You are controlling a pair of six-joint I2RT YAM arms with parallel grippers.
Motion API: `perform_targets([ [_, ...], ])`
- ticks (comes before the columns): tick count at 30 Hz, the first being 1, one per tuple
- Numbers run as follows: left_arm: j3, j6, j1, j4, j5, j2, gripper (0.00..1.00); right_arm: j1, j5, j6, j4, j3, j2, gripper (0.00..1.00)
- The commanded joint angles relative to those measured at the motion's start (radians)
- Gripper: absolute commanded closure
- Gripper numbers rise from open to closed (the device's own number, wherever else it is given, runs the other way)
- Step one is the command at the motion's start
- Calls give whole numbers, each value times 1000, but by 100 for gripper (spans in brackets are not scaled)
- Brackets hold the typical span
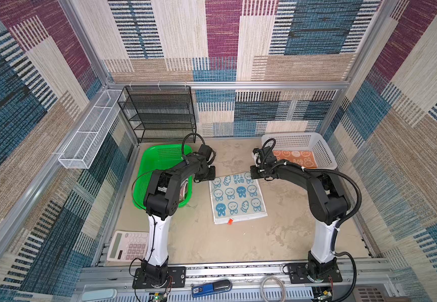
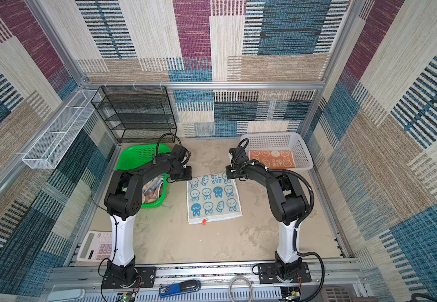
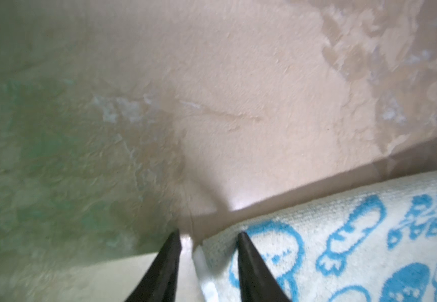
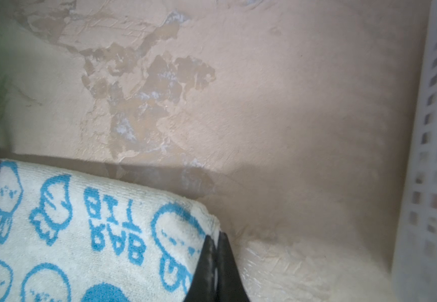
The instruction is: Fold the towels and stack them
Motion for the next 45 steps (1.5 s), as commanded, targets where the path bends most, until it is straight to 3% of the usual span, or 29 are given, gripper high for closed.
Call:
perform_targets([
  [1, -22, 27, 0, -23, 11, 8, 71, 1, -3, -5, 20, -3, -1, 100],
  [13, -29, 59, 0, -55, -52, -7, 100, 1, 5, 11, 17, 3, -12, 100],
  [23, -20, 97, -4, -49, -94, -132, 100, -1, -14, 51, 12, -33, -110, 100],
  [38, -338, 31, -97, 64, -93, -459, 100, -1, -62, 121, 47, -323, -376, 100],
  [45, -522, -73, -182, 127, -59, -546, 100, -1, -94, 182, 109, -533, -486, 99],
])
